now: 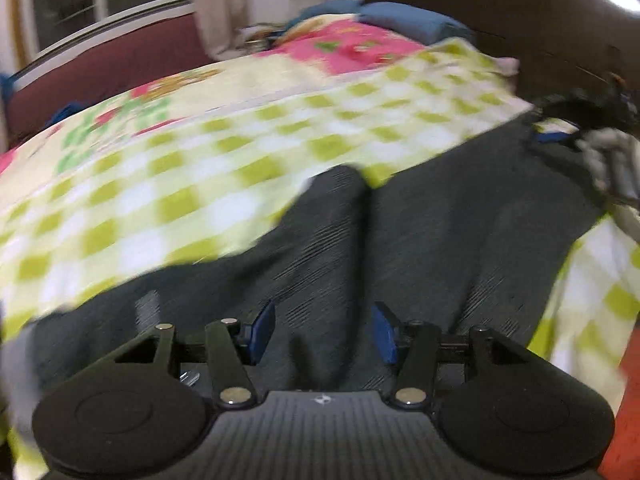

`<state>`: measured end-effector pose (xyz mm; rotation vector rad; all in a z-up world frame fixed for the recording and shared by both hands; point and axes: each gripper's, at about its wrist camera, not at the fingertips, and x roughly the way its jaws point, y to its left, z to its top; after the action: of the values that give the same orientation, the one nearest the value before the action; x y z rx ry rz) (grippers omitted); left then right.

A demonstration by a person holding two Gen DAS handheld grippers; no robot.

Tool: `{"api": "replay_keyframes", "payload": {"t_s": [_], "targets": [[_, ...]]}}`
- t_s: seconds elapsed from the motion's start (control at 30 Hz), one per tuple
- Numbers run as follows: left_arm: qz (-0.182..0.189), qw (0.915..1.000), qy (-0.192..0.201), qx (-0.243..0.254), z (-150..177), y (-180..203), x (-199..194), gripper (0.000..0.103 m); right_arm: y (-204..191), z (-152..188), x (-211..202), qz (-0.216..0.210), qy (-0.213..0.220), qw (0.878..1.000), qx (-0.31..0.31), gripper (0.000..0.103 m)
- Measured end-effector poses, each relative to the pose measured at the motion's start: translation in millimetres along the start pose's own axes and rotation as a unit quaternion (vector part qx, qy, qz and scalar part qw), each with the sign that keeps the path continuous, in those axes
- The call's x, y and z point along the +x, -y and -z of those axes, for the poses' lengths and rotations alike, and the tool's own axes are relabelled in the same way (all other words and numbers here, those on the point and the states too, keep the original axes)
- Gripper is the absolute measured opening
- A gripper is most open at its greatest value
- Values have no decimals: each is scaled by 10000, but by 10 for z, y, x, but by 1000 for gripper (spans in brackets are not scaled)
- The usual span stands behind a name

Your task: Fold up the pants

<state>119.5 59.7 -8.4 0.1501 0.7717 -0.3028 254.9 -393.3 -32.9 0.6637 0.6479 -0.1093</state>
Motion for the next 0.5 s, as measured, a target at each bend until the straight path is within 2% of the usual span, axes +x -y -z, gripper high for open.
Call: {"api": "replay_keyframes", "payload": {"t_s": [0.13, 0.17, 0.2, 0.27, 0.33, 0.4, 0.5], "targets": [[229, 9995, -75, 222, -190, 272, 337, 65, 127, -132, 218, 160, 118, 9994, 291, 46], [273, 9992, -105, 259, -219, 313, 408, 65, 163, -159, 282, 164, 85, 9993, 329, 39], [290, 9991, -125, 293, -232, 356, 445, 65, 199, -187, 386, 146, 22, 9991, 385, 8], [290, 9989, -171, 339, -233, 392, 478, 65, 237, -258, 441, -59, -180, 9979, 614, 4], [293, 9988, -193, 347, -250, 395, 468, 65, 171, -354, 285, -385, -79, 9979, 518, 4], [271, 9988, -175, 377, -291, 400, 438, 65, 70, -459, 22, -747, 114, 9964, 381, 4], [235, 9987, -75, 439, -347, 426, 329, 65, -3, -596, -609, -1420, 486, 9882, 315, 4]]}}
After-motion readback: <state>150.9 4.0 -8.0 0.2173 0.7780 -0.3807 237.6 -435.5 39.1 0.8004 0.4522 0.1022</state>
